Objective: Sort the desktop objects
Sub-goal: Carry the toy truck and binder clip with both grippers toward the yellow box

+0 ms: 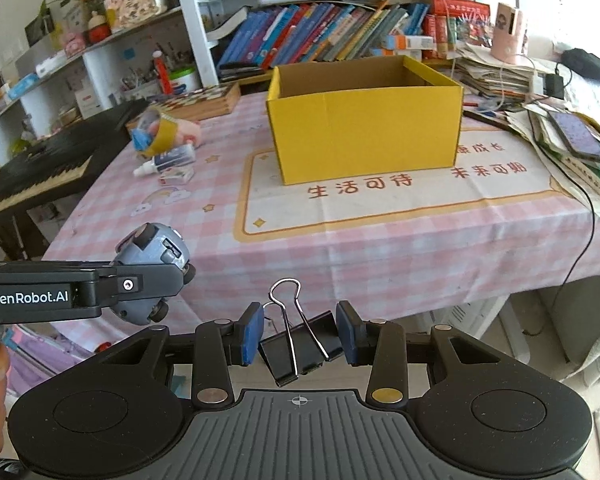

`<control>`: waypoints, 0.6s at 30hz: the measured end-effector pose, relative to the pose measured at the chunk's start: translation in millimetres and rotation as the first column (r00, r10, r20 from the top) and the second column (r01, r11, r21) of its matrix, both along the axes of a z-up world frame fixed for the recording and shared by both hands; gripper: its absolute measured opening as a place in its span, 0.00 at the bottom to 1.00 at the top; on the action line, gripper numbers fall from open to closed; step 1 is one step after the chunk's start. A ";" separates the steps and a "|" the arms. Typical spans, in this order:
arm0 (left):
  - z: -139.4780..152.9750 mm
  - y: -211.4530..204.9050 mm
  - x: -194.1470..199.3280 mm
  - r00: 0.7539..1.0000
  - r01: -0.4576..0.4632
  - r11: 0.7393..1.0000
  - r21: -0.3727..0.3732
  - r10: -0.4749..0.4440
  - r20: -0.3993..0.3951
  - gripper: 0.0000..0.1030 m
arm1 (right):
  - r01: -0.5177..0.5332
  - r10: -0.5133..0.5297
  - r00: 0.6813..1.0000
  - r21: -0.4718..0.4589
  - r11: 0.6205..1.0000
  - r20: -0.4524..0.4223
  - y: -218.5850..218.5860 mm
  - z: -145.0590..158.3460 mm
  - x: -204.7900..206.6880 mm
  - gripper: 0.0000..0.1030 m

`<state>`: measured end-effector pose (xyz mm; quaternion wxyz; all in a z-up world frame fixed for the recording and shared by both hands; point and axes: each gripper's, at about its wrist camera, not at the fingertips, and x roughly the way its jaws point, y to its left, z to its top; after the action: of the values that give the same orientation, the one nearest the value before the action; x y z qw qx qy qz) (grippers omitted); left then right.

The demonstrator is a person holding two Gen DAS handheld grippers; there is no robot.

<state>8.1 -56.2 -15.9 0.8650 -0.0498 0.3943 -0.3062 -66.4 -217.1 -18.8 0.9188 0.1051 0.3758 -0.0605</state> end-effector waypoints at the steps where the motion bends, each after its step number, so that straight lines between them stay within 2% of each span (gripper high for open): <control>1: -0.4 -2.3 0.6 1.000 0.004 1.000 0.001 -0.004 -0.002 0.40 | 0.003 -0.003 1.000 0.001 1.000 -0.002 -1.5 -0.2 0.1 0.38; 18: 0.1 -42.2 17.7 0.999 0.035 0.999 0.017 -0.035 -0.016 0.40 | 0.034 -0.034 0.999 0.022 0.999 -0.010 -38.6 -1.1 9.3 0.38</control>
<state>25.8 -98.4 -15.9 0.8569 -0.0377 0.4045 -0.3174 -57.0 -255.7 -19.9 0.9146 0.1214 0.3789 -0.0725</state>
